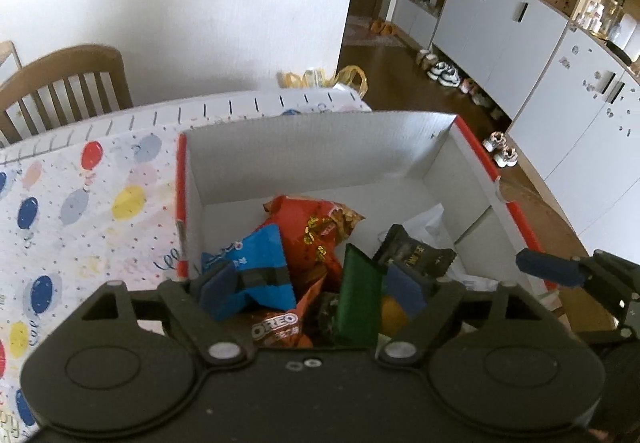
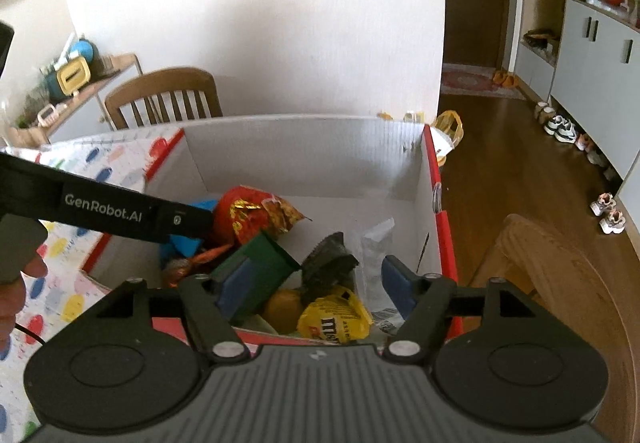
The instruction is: Organize snacks
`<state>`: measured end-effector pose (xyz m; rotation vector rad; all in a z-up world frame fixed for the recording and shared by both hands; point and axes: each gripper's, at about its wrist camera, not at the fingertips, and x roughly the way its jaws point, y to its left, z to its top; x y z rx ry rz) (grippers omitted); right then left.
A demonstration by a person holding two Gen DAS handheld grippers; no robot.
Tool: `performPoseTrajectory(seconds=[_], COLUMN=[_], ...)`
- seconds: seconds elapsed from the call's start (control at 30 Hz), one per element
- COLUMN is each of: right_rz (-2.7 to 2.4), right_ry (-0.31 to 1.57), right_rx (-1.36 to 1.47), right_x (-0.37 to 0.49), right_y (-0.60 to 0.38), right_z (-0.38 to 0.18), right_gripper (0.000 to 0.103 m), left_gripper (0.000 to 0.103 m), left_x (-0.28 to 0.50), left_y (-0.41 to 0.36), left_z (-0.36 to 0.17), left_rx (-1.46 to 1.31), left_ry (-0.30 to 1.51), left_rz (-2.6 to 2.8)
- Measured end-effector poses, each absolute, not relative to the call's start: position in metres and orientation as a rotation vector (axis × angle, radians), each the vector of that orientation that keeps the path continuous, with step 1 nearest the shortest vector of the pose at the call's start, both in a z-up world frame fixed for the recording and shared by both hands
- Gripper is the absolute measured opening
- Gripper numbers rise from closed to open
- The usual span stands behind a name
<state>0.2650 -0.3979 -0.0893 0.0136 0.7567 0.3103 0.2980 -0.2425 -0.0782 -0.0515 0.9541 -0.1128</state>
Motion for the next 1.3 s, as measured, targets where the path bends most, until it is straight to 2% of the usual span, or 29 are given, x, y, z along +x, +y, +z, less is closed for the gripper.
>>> performPoseTrajectory(seconds=[0.13,0.3,0.63,0.7,0.87,0.93,1.0,1.3], right_rz=[0.315,0.312,0.286,0.286,0.281,0.281,0.282,0.271], right_ry=[0.728,0.695,0.634,0.624,0.594,0.589,0.585,0.553], right_rx=[0.031,0.083,0.123,0.131,0.138,0.146,0.151,0.153], right_x=[0.249,0.228,0.191,0.184,0.166,0.159,0.154,0.136], right_y=[-0.395,-0.396,-0.389,-0.386,-0.382,-0.382,-0.381,-0.376], right_z=[-0.077,-0.063,-0.038,-0.033,-0.023,-0.021,-0.020,-0.011], right_gripper=[0.072,0.078,0.079,0.086,0.087,0.091,0.100,0.102], left_gripper=[0.083,0.093,0.096,0.096,0.100,0.100,0.103,0.103], left_x=[0.283,0.258,0.210,0.201,0.178,0.170,0.163,0.143], left_y=[-0.237,-0.228,-0.204,-0.201,-0.192,-0.188,-0.186,-0.174], left_z=[-0.065,-0.042,-0.008,-0.006,-0.001,0.001,0.003,0.004], left_rx=[-0.044,-0.022,-0.004,-0.003,0.001,-0.001,-0.006,-0.041], left_ry=[0.911,0.836,0.723,0.713,0.687,0.673,0.667,0.667], left_rz=[-0.134,-0.146,-0.136,-0.147,-0.152,-0.149,-0.151,-0.138])
